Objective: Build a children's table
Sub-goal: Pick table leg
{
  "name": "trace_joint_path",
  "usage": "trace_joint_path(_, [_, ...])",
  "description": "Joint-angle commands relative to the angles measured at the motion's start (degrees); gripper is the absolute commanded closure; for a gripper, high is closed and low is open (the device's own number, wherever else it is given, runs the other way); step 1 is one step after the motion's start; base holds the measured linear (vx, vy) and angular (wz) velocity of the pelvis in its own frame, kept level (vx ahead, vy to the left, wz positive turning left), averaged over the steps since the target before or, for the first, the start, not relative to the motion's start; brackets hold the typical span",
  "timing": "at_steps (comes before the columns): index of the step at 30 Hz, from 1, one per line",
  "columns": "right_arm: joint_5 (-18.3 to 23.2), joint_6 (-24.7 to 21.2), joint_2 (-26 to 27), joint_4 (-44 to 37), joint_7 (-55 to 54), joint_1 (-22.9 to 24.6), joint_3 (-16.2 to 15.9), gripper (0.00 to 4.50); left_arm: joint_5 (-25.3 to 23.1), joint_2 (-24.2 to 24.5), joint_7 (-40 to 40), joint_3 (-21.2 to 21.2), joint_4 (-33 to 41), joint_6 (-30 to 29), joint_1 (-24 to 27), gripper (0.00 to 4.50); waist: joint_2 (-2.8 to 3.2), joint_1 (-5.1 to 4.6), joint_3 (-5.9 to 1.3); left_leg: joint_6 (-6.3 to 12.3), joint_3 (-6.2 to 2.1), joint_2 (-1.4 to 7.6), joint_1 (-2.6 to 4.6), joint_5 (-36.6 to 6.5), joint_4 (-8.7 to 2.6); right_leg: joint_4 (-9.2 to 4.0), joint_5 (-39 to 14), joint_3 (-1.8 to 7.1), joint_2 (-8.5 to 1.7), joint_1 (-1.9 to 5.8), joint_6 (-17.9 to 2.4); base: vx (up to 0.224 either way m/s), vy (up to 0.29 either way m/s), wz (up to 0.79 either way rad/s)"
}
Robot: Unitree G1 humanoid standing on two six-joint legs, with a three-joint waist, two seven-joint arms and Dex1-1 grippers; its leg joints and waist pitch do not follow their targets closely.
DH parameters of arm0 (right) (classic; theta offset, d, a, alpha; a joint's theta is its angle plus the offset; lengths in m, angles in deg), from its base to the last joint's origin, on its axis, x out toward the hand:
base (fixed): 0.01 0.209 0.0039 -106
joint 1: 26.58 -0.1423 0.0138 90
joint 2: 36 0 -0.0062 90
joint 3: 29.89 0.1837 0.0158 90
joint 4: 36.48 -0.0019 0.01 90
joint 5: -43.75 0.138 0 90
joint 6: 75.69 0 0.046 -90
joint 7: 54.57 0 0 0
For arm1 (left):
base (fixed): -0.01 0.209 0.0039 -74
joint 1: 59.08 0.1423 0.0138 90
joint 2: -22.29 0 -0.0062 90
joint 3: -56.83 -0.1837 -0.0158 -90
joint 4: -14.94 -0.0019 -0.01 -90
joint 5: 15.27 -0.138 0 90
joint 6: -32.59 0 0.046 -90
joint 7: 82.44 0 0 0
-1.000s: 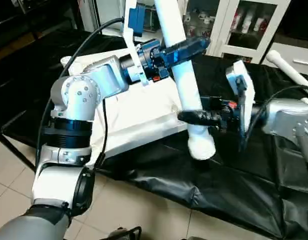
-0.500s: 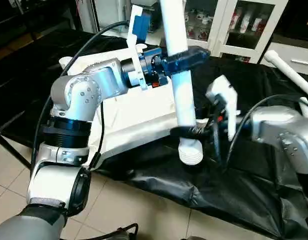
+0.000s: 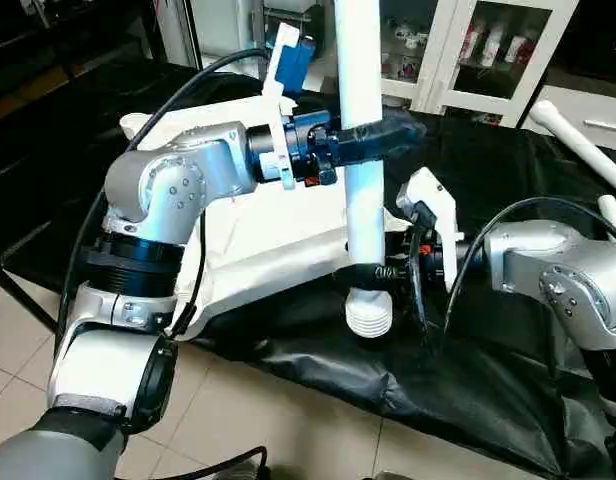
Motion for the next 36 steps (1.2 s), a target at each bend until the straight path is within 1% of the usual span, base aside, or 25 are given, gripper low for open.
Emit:
trace_joint_path(1, [-0.2, -0.6, -0.1, -0.3, 0.0, -0.5, -0.3, 2.1, -0.1, 0.0, -1.1, -0.5, 0.1, 0.4, -2.2, 2.78, -1.06, 0.18, -4.55, 1.45, -1.41, 3.79, 1.3, -3.1, -4.06, -3.44, -5.2, 2.2, -4.76, 3.12, -15.1, 0.0, 0.0, 0.0])
trace_joint_path(3, [-0.1, -0.9, 0.0, -0.5, 0.4, -0.3, -0.8, 2.33, 0.0, -0.3, -1.2, -0.5, 0.1, 0.4, -2.4, 2.78, -0.99, 0.18, -4.53, 1.35, -1.4, 3.79, 1.3, -3.2, -4.06, -3.46, -5.3, 2.21, -4.73, 3.09, -15.1, 0.0, 0.0, 0.0])
trace_joint_path(5, [0.0, -1.0, -0.1, -0.6, 0.7, -0.1, -1.0, 2.33, 0.1, -0.5, -1.3, -0.5, 0.3, 0.4, -2.4, 2.78, -1.07, 0.18, -4.55, 1.42, -1.4, 3.79, 1.26, -3.1, -4.05, -3.42, -5.0, 2.21, -4.75, 3.15, -15.1, 0.0, 0.0, 0.0])
trace_joint_path(8, [0.1, -1.1, 0.0, -0.6, 0.9, 0.2, -1.1, 2.58, -0.1, -0.7, -1.4, -0.5, 0.2, 0.4, -2.5, 2.78, -1.03, 0.2, -4.56, 1.44, -1.42, 3.79, 1.25, -3.0, -4.04, -3.42, -5.0, 2.19, -4.76, 3.15, -15.2, 0.0, 0.0, 0.0])
trace_joint_path(12, [-0.1, -1.1, 0.4, -0.5, 0.7, 0.4, -1.2, 2.66, -0.5, -0.7, -1.4, -0.4, 0.0, 0.6, -2.7, 2.78, -0.99, 0.22, -4.57, 1.51, -1.42, 3.78, 1.29, -3.0, -4.02, -3.4, -4.8, 2.18, -4.72, 3.11, -15.2, 0.0, 0.0, 0.0])
trace_joint_path(13, [-0.1, -0.9, 0.6, -0.4, 0.2, 0.5, -0.9, 2.67, -2.2, -1.0, 1.6, -0.4, -1.0, 0.9, -3.2, 2.78, -0.9, 0.17, -4.6, 1.54, -1.41, 3.8, 1.29, -2.9, -4.0, -3.42, -4.5, 2.19, -4.69, 3.08, -15.3, 0.0, 0.0, 0.0])
trace_joint_path(14, [-0.2, -0.9, 0.9, -0.2, -0.1, 0.6, -0.7, 2.67, -2.3, -1.4, 3.2, 0.0, -2.2, 0.0, -3.8, 2.43, -0.85, 0.23, -4.62, 1.49, -1.39, 3.74, 1.31, -2.9, -3.93, -3.36, -4.3, 2.18, -4.66, 3.06, -15.4, 0.0, 0.0, 0.0])
trace_joint_path(15, [-0.3, -0.6, 1.0, -0.1, -0.2, 0.7, -0.5, 2.67, -1.2, -1.3, 2.9, 0.3, -2.3, -1.9, -4.0, 2.08, -0.92, 0.32, -4.65, 1.5, -1.32, 3.67, 1.4, -3.2, -3.89, -3.4, -4.5, 2.19, -4.71, 3.05, -15.6, 0.0, 0.0, 0.0])
trace_joint_path(17, [-0.5, -0.4, 1.4, 0.3, -0.9, 0.6, 0.1, 2.67, 0.0, -1.2, 2.5, 1.0, -1.8, -3.3, -3.9, 2.08, -0.85, 0.43, -4.63, 1.41, -1.43, 3.71, 1.29, -2.9, -3.95, -3.34, -4.4, 2.15, -4.78, 3.12, -15.7, 0.0, 0.0, 0.0])
trace_joint_path(18, [-0.8, -0.1, 1.7, 0.7, -1.8, 0.6, 0.8, 2.67, 1.0, -1.2, 2.5, 1.9, -1.4, -4.0, -3.8, 1.88, -0.95, 0.34, -4.6, 1.45, -1.45, 3.72, 1.22, -2.8, -3.96, -3.35, -4.1, 2.15, -4.74, 3.15, -15.7, 0.0, 0.0, 0.0])
trace_joint_path(19, [-1.0, 0.0, 1.8, 1.0, -2.3, 0.6, 1.2, 2.67, 1.7, -1.4, 2.7, 2.5, -1.2, -4.4, -3.8, 1.88, -0.92, 0.33, -4.64, 1.35, -1.41, 3.67, 1.24, -2.6, -3.92, -3.25, -3.7, 2.12, -4.78, 3.16, -16.0, 0.0, 0.0, 0.0])
trace_joint_path(20, [-1.2, 0.0, 2.2, 1.7, -3.6, 0.7, 2.2, 2.67, 1.8, -1.5, 3.2, 3.2, -0.9, -4.0, -3.5, 1.73, -0.98, 0.29, -4.6, 1.34, -1.42, 3.66, 1.16, -2.7, -3.94, -3.28, -3.7, 2.12, -4.77, 3.19, -16.0, 0.0, 0.0, 0.0])
trace_joint_path(22, [-1.9, 0.2, 2.2, 2.3, -5.3, 1.1, 3.4, 2.67, 1.7, -1.6, 3.5, 3.8, -0.3, -2.8, -2.6, 1.56, -0.89, 0.29, -4.56, 1.13, -1.43, 3.68, 1.26, -3.2, -3.98, -3.43, -4.7, 2.13, -4.74, 3.16, -15.7, 0.0, 0.0, 0.0])
trace_joint_path(25, [-2.6, 0.6, 2.2, 2.6, -7.0, 1.5, 4.6, 2.67, 0.2, -2.2, 6.0, 4.5, -1.1, -0.9, -2.4, 1.24, -0.99, 0.25, -4.54, 0.79, -1.44, 3.74, 1.23, -3.5, -4.05, -3.53, -5.0, 2.16, -4.74, 3.18, -15.4, 0.0, 0.0, 0.0])
trace_joint_path(26, [-3.1, 1.0, 2.5, 3.2, -8.7, 1.6, 6.0, 2.67, -0.7, -2.2, 6.3, 4.5, -1.5, 0.1, -2.2, 1.2, -0.83, 0.31, -4.6, 0.71, -1.43, 3.64, 1.28, -3.5, -3.97, -3.5, -5.1, 2.14, -4.69, 3.16, -15.2, 0.0, 0.0, 0.0])
trace_joint_path(27, [-4.4, 2.2, 4.3, 6.7, -14.6, 1.0, 10.7, 2.67, -1.1, -2.0, 7.7, 5.3, -2.0, -0.2, -1.3, 1.19, 0.01, 0.33, -4.6, 0.34, -1.49, 3.67, 1.31, -3.2, -3.94, -3.49, -5.1, 2.22, -4.77, 2.94, -15.0, 0.0, 0.0, 0.0])
trace_joint_path(28, [-5.7, 3.8, 5.0, 8.8, -18.1, 0.7, 13.0, 2.67, -1.2, -1.7, 7.7, 5.1, -1.3, -0.4, 0.0, 1.19, -0.4, 0.01, -4.68, -0.15, -1.35, 3.5, 1.31, -3.6, -3.99, -3.71, -5.2, 2.12, -4.56, 2.93, -14.9, 0.0, 0.0, 0.0])
trace_joint_path(29, [-6.4, 4.9, 5.3, 10.0, -20.1, 0.6, 14.3, 2.67, -1.3, -1.6, 7.7, 5.0, -0.8, -0.5, 0.7, 1.19, -0.5, 0.1, -4.73, -0.49, -1.32, 3.5, 1.44, -3.7, -3.99, -3.72, -5.4, 2.12, -4.66, 2.88, -14.9, 0.0, 0.0, 0.0])
trace_joint_path(30, [-6.8, 5.5, 5.7, 11.2, -22.1, 0.4, 15.8, 2.67, -1.5, -1.6, 7.6, 4.8, -0.4, -0.2, 1.7, 1.19, -0.2, 0.2, -4.75, -1.16, -1.28, 3.5, 1.52, -3.6, -4.04, -3.69, -5.3, 2.13, -4.61, 2.84, -15.0, 0.0, 0.0, 0.0])
trace_joint_path(31, [-6.7, 6.5, 6.1, 12.1, -23.7, 0.5, 17.5, 2.67, -1.5, -1.9, 8.3, 4.8, -0.4, -0.3, 2.7, 1.19, 0.06, 0.16, -4.84, -1.33, -1.25, 3.32, 1.45, -3.1, -3.98, -3.49, -3.9, 2.04, -4.27, 2.95, -14.9, 0.0, 0.0, 0.0])
trace_joint_path(32, [-6.6, 6.8, 6.3, 12.2, -24.2, 0.6, 18.1, 2.67, -1.7, -1.9, 8.5, 4.8, -0.4, -0.3, 3.1, 1.19, -0.07, 0.09, -4.9, -1.19, -1.21, 3.35, 1.46, -2.9, -3.99, -3.48, -2.9, 2.03, -4.19, 3.0, -14.9, 0.0, 0.0, 0.0])
trace_joint_path(33, [-6.5, 7.1, 6.5, 12.3, -24.8, 0.7, 18.8, 2.67, -1.8, -2.0, 8.8, 4.7, -0.4, -0.2, 3.6, 1.19, 0.03, -0.07, -4.96, -0.75, -1.27, 3.3, 1.29, -2.5, -3.98, -3.35, -1.1, 1.98, -4.17, 3.22, -15.0, 0.0, 0.0, 0.0])
trace_joint_path(34, [-6.9, 8.0, 6.6, 12.2, -26.4, 1.2, 20.0, 2.67, -4.9, -1.3, 9.6, 2.7, -0.3, 2.5, 5.3, 1.19, 0.35, -0.02, -5.07, -0.15, -1.39, 3.29, 1.27, -2.2, -3.89, -3.11, 0.2, 1.92, -4.25, 3.36, -15.4, 0.0, 0.0, 0.0])
trace_joint_path(35, [-7.9, 9.3, 6.6, 11.9, -28.1, 1.7, 21.0, 2.67, -8.5, -0.7, 11.2, 0.9, -0.8, 5.5, 6.8, 1.19, 0.29, -0.3, -4.8, 0.48, -1.38, 3.51, 1.16, -3.1, -4.06, -3.7, -0.6, 1.98, -4.23, 3.26, -14.5, 0.0, 0.0, 0.0])
trace_joint_path(36, [-9.0, 10.3, 6.4, 11.7, -29.6, 2.4, 21.8, 2.67, -13.3, -0.3, 14.0, -1.0, -2.4, 9.9, 8.1, 1.19, 0.12, -0.32, -4.9, 0.53, -1.39, 3.37, 1.25, -3.2, -4.01, -3.59, -0.8, 1.96, -4.23, 3.43, -14.5, 0.0, 0.0, 0.0])
